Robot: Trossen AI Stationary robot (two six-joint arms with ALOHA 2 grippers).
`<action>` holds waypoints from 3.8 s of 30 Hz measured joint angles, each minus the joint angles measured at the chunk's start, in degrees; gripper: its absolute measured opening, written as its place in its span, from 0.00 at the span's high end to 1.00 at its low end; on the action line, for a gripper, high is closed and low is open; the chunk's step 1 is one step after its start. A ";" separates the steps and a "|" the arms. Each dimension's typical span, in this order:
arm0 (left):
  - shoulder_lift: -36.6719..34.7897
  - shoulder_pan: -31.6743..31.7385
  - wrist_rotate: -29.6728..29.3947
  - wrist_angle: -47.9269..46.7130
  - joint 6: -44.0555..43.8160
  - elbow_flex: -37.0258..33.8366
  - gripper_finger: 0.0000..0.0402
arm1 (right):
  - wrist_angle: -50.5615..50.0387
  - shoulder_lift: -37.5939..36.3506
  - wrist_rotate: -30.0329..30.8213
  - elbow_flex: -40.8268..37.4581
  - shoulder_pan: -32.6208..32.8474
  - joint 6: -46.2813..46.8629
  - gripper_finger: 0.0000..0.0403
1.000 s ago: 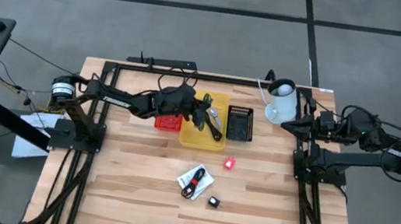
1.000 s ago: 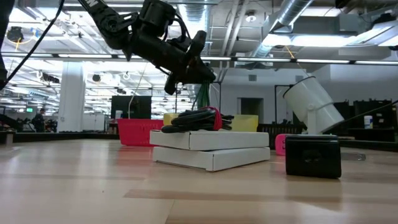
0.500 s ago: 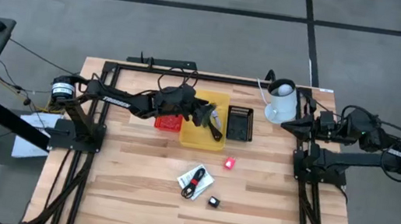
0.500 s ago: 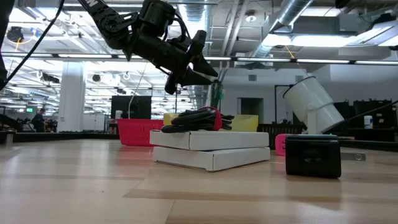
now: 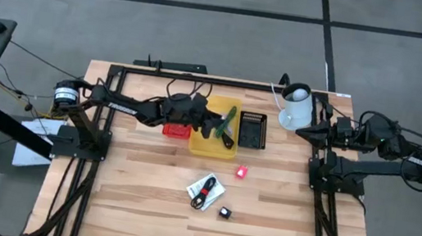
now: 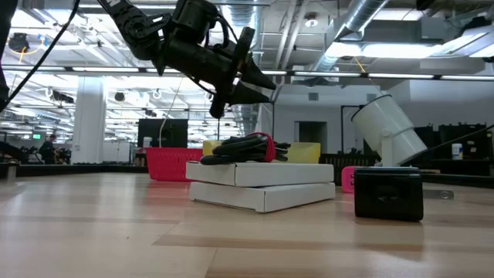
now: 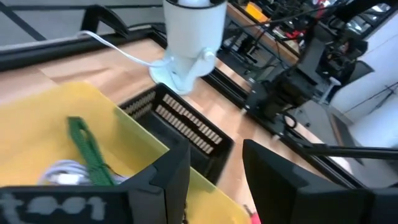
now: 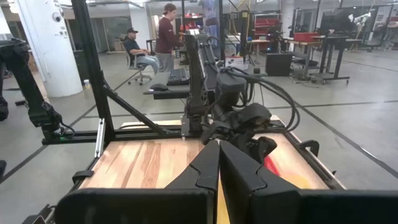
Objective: Pick and place items into bin
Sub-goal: Put the black charger cable in the yellow bin
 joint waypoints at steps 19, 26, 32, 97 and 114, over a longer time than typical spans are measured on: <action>-0.67 -12.80 25.14 6.30 -3.82 -0.04 0.66 | 0.00 0.02 0.00 0.00 0.00 0.00 0.98; -7.58 -26.89 2.95 13.77 10.39 -0.04 0.66 | 0.00 0.02 0.01 0.00 0.01 0.00 0.98; -14.95 -38.92 -22.25 0.99 21.79 -0.02 0.66 | 0.02 0.01 0.00 0.00 0.01 0.00 0.98; -41.79 -45.73 -60.58 -73.57 22.51 -0.04 0.66 | -6.13 62.53 21.05 19.56 14.63 -24.50 0.60; -41.77 -45.73 -58.91 -71.66 22.03 -0.04 0.66 | -29.92 82.74 7.85 43.86 18.03 -26.96 0.68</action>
